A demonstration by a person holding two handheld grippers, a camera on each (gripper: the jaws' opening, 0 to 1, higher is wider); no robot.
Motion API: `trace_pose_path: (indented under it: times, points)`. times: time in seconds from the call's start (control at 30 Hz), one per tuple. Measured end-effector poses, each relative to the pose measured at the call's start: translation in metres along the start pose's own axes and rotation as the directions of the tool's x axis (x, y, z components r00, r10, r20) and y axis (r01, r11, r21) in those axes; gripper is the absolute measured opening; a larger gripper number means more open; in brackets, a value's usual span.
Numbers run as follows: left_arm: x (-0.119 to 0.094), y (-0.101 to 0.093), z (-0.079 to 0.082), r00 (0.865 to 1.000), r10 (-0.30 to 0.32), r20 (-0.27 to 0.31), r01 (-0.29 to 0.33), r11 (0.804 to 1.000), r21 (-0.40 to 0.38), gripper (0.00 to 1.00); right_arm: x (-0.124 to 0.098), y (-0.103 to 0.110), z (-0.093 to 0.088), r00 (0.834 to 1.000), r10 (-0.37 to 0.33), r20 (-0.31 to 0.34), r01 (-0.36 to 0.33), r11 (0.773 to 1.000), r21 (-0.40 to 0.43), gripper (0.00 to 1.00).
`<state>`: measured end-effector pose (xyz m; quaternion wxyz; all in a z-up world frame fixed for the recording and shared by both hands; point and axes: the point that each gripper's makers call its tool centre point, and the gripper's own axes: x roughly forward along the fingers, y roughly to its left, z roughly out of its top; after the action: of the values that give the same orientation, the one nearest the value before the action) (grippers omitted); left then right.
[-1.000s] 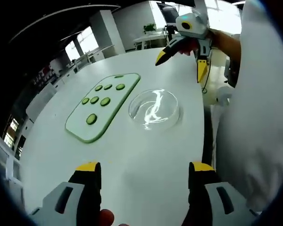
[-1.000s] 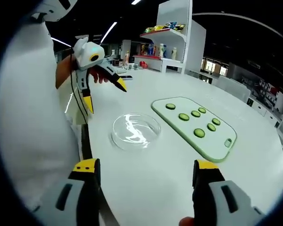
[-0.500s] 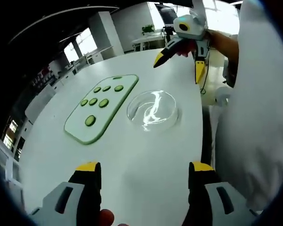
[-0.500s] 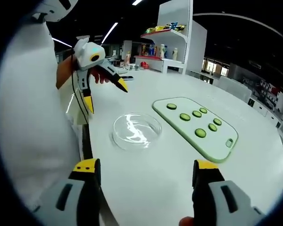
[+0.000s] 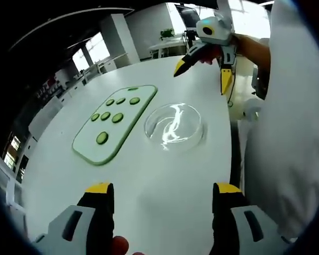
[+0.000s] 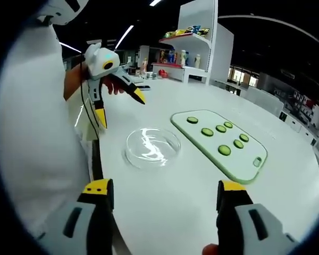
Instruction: Open the petri dish lid, add cucumber slices into the petri dish, and close the lid
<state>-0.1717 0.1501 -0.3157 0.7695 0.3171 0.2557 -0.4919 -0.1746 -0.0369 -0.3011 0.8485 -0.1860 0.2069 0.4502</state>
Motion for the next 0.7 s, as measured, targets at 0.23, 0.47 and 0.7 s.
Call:
trace_pose_path:
  times: [0.23, 0.47, 0.7]
  points:
    - [0.002, -0.002, 0.004, 1.0, -0.004, 0.009, 0.004, 1.0, 0.018, 0.74, 0.006, 0.005, 0.004, 1.0, 0.018, 0.019, -0.018, 1.0, -0.007, 0.78]
    - [0.006, -0.003, 0.008, 0.999, -0.015, 0.042, 0.015, 1.0, 0.008, 0.75, 0.006, 0.006, 0.004, 0.999, 0.031, 0.018, -0.031, 0.999, -0.012, 0.78]
    - [0.007, 0.006, 0.012, 0.997, 0.001, 0.079, 0.0, 1.0, -0.013, 0.73, 0.011, 0.008, 0.01, 0.998, 0.05, 0.035, -0.049, 0.999, -0.024, 0.78]
